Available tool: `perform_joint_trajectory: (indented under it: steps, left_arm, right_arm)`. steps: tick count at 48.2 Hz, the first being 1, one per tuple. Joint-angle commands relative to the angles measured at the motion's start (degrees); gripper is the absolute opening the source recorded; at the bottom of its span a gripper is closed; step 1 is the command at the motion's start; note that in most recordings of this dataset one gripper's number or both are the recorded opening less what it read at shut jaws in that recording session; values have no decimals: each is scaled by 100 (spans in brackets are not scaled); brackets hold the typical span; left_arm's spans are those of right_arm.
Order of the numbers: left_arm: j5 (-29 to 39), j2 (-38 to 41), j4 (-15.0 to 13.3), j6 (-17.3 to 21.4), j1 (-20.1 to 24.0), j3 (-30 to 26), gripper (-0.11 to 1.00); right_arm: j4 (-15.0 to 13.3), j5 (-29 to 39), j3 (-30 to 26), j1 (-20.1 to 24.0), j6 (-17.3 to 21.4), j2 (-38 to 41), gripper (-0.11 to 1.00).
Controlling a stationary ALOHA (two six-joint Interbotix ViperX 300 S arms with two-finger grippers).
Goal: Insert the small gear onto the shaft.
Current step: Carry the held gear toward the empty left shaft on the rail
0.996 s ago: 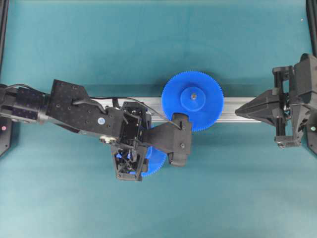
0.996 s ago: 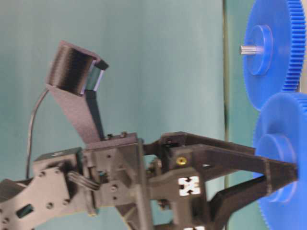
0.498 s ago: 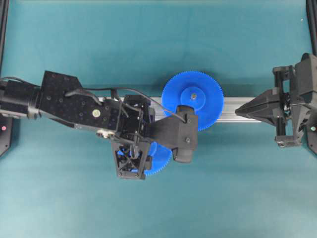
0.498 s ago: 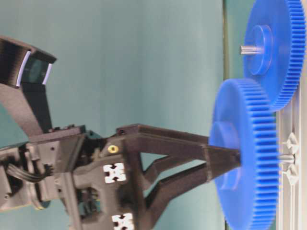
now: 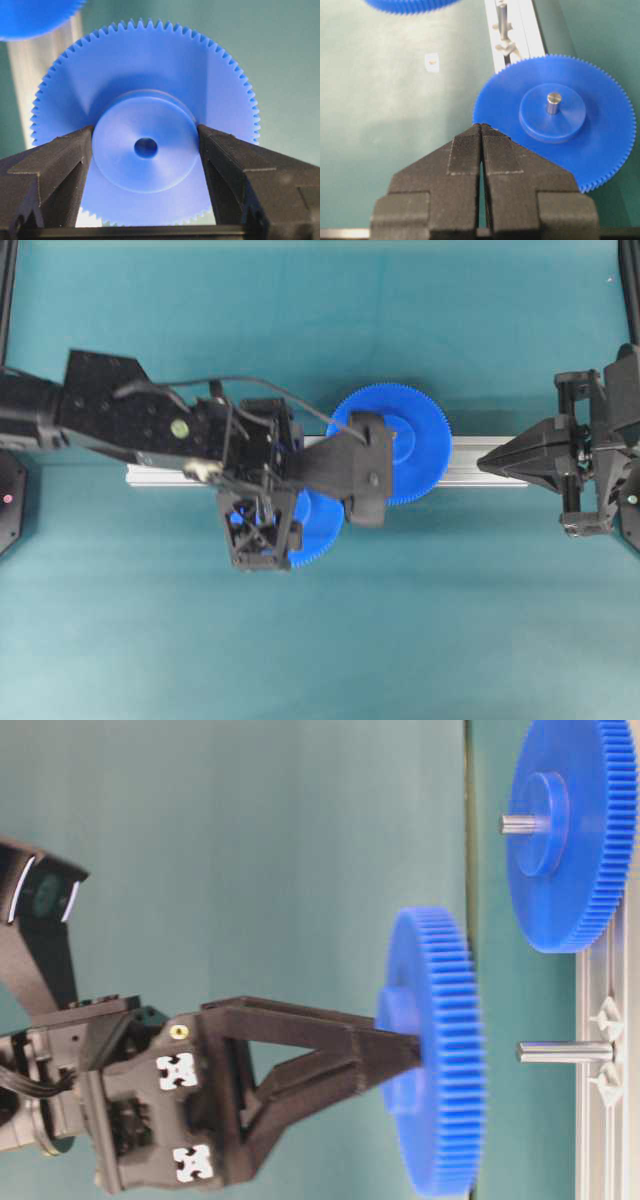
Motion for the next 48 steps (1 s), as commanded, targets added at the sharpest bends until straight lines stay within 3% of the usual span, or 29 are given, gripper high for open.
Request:
perform_joint_trajectory:
  steps: [1,15,48]
  left_arm:
    - [-18,-246,18,9,26,-176,70]
    - [-53,-176,18,26,167,-97,70]
    - [-105,-26,18,536,677,70,70]
  right_arm:
    - [9,-35,-62,-9,70,0,0]
    - [9,-53,-44,-9,70,0,0]
    - [9,-35,-44,-9,70,0,0]
